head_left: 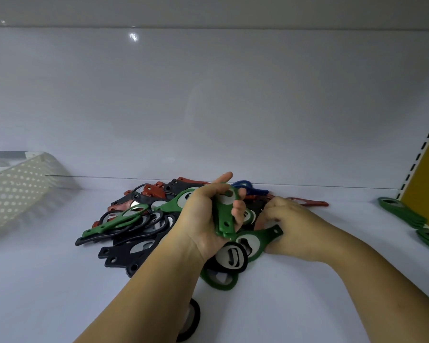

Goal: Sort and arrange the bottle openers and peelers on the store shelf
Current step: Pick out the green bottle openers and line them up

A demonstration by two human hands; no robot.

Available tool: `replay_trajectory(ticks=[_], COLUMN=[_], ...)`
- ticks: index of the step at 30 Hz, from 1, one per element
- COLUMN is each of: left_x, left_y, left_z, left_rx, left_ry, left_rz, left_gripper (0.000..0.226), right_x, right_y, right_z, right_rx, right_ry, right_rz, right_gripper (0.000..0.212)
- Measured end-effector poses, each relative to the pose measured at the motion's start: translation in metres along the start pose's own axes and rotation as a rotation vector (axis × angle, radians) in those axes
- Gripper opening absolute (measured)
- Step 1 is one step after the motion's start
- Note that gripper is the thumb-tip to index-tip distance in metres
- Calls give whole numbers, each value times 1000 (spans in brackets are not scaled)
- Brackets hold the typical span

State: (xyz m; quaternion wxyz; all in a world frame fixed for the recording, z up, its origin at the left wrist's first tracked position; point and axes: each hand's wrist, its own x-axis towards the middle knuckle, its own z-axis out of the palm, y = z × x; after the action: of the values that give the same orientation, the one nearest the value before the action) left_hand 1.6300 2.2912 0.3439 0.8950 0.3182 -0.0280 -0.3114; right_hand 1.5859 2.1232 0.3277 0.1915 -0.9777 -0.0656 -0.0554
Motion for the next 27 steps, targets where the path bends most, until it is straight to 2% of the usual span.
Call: replay_trajectory(ticks=[5, 7, 9, 11, 14, 15, 17, 21, 24, 25, 27], left_x=[1, 5, 9, 12, 11, 10, 9, 6, 4, 4, 2], left_y=[2, 1, 0, -1, -12, -17, -25, -23, -23, -24, -26], left_z=[5, 2, -2, -4, 3, 4, 6, 7, 8, 9, 10], left_rx=[-100, -72, -3, 116, 389, 473, 560, 514, 536, 566, 604], left_ry=[146, 195, 236, 285, 322, 308, 266, 215, 178, 175, 132], left_rz=[138, 201, 269, 355, 423, 432, 439, 419, 443, 468, 513], left_gripper=[15, 17, 23, 17, 9, 13, 20, 18, 15, 12, 8], right_x=[-4, -4, -4, -3, -2, -2, -2, -3, -6, -7, -10], right_y=[-4, -5, -6, -7, -18, -23, -28, -32, -30, -29, -23], right_z=[-4, -4, -3, 0, 9, 11, 16, 15, 3, -2, -9], right_rx=[220, 230, 211, 274, 366, 381, 427, 612, 765, 738, 635], right_ry=[80, 144, 265, 427, 549, 544, 487, 331, 254, 226, 102], right_rz=[124, 143, 153, 123, 7, -30, -89, -114, 2, 60, 112], right_gripper=[9, 22, 28, 32, 9, 4, 9, 19, 8, 5, 15])
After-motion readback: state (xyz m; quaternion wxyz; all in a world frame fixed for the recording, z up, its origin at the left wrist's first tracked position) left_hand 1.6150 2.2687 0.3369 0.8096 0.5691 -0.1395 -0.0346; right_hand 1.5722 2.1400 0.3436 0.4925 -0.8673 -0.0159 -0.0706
